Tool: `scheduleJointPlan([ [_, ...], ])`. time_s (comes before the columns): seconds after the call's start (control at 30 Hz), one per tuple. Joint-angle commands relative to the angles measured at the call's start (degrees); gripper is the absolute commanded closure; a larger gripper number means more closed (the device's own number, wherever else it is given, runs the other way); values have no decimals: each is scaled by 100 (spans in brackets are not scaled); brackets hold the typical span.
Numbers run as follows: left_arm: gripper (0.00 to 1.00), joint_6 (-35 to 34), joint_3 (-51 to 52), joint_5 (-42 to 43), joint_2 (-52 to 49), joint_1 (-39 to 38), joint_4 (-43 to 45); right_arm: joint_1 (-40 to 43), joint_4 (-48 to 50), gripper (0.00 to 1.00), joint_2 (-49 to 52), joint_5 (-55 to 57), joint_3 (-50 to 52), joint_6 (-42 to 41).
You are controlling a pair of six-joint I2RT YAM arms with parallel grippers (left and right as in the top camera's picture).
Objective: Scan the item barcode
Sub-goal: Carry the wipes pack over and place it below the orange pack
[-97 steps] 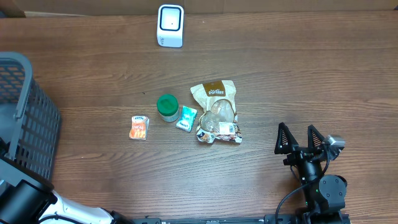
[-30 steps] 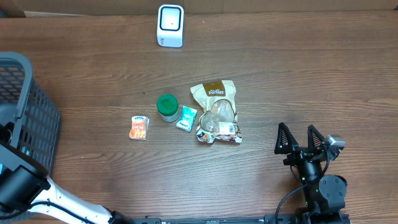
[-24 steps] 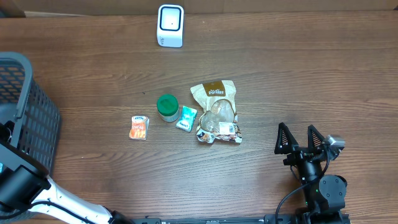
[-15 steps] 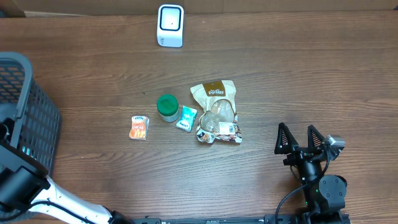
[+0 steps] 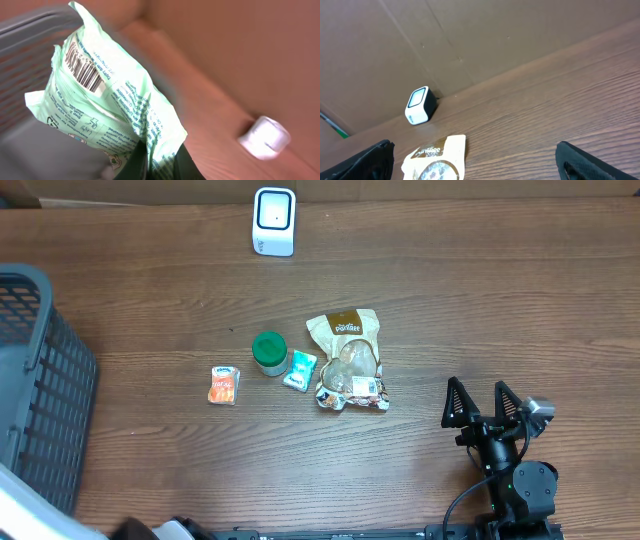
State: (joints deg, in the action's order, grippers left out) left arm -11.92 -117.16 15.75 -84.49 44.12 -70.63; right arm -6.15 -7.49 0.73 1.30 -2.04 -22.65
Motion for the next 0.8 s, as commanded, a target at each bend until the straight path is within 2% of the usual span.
scheduleJointPlan([
  [0.0, 96, 177, 0, 577, 352, -970, -245, -44, 31, 0, -50, -13, 39, 22],
  [0.17, 96, 472, 81, -17, 382, -2568, -1075, -44, 31, 0, -50, -13, 39, 22],
  [0.33, 96, 708, 754, -551, 170, -4011, -1665, -44, 31, 0, -50, -13, 39, 22],
  [0.57, 96, 785, 2551, -638, -107, -5506, -1088, -44, 31, 0, -50, -13, 39, 22],
  [0.77, 95, -90, 3679, -1259, -415, -6063, -603, -44, 31, 0, -50, -13, 39, 22],
])
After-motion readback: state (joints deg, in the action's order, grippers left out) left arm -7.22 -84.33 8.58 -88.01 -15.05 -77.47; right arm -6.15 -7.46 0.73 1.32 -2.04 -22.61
